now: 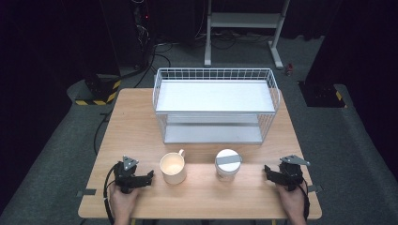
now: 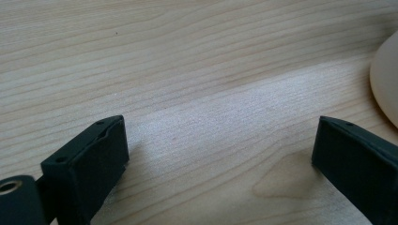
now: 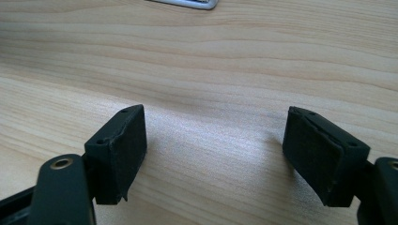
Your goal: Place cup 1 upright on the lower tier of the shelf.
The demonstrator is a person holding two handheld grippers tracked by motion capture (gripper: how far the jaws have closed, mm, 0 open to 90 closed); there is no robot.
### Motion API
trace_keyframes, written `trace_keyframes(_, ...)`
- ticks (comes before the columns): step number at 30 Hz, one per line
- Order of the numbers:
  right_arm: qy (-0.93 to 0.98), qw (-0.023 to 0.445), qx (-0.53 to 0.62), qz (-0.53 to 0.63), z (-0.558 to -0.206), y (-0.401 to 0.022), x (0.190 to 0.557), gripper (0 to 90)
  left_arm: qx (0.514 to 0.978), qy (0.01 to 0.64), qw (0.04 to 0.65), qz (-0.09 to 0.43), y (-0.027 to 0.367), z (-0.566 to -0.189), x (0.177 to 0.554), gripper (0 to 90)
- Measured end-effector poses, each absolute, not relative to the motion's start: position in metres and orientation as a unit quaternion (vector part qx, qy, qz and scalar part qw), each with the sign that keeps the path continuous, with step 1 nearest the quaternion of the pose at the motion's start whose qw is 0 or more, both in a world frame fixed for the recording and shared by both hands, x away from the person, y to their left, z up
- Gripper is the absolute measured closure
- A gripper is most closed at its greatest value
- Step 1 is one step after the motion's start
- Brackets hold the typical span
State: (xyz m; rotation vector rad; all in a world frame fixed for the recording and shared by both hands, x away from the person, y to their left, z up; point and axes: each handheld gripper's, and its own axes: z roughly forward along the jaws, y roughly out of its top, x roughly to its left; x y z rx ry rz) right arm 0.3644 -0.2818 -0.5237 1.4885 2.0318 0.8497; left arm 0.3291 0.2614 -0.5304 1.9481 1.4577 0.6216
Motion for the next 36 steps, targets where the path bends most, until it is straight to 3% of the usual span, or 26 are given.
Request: trace_keyframes(36, 0.754, 0.230, 0.524, 0.323, -0.5231, -0.2802, 0.3579, 17.6, 0.732, 0.556, 0.313, 0.238, 0.2630, -0.5300, 0.3287, 9.0)
